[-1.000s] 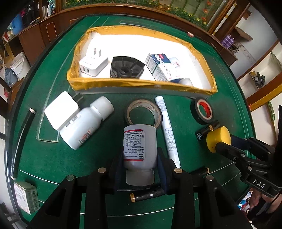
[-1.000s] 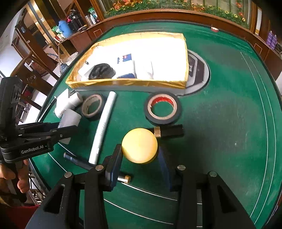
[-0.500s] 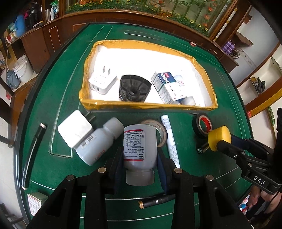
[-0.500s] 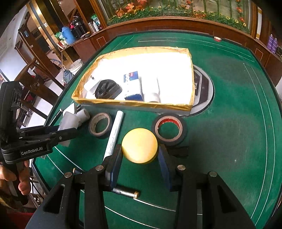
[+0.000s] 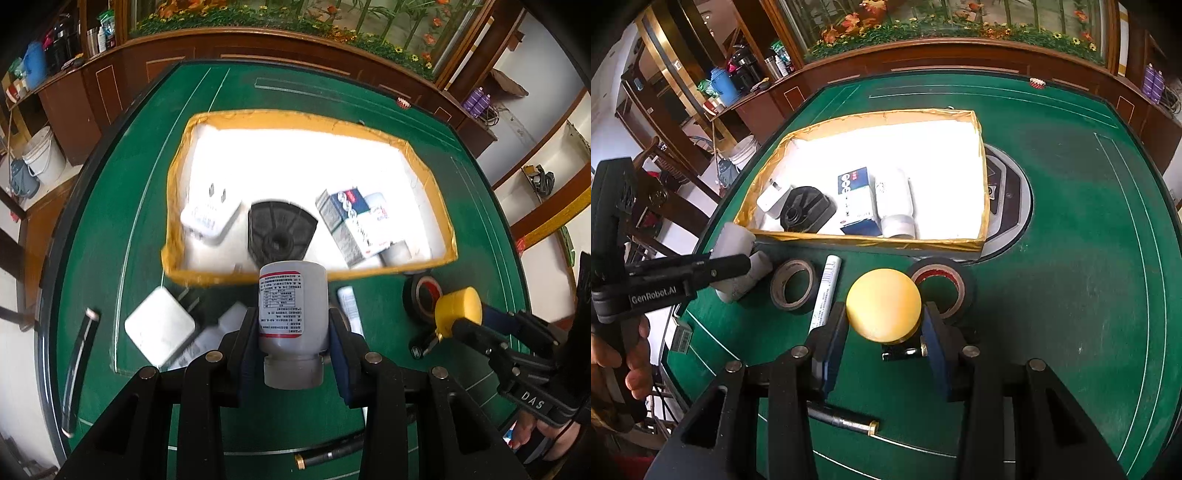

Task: Organize rigid objects
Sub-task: 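Carry the bottle with the left tool while the right tool carries the yellow ball toward the tray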

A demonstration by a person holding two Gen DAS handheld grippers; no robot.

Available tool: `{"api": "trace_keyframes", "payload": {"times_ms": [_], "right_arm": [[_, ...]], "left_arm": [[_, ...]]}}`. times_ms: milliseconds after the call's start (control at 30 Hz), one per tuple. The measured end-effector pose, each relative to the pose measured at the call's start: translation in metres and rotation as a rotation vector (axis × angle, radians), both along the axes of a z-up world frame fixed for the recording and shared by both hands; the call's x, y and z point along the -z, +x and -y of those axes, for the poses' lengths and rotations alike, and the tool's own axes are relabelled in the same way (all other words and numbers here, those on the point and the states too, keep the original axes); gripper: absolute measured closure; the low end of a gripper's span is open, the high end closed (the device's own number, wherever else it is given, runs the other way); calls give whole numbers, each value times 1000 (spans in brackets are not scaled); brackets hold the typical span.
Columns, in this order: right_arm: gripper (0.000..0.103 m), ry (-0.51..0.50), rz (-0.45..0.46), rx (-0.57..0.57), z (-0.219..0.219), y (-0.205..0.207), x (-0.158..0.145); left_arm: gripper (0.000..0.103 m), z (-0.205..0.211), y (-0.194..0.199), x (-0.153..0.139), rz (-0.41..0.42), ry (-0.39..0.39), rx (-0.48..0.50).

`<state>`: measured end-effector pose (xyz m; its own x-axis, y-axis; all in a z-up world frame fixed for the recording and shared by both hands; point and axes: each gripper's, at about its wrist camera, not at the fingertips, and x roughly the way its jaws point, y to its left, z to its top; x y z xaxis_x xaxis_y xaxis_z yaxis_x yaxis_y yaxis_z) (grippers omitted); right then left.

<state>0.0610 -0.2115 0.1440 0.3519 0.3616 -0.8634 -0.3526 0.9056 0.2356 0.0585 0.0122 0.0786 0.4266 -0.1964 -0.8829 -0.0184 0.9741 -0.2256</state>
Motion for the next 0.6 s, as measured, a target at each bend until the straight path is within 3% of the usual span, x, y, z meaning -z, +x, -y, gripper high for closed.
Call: {"api": "trace_keyframes", "payload": {"times_ms": [600], "right_arm": [[64,-34,77,67,0,65,-22]], "left_arm": [[66,-17,79,-12,23,-31,-1]]}}
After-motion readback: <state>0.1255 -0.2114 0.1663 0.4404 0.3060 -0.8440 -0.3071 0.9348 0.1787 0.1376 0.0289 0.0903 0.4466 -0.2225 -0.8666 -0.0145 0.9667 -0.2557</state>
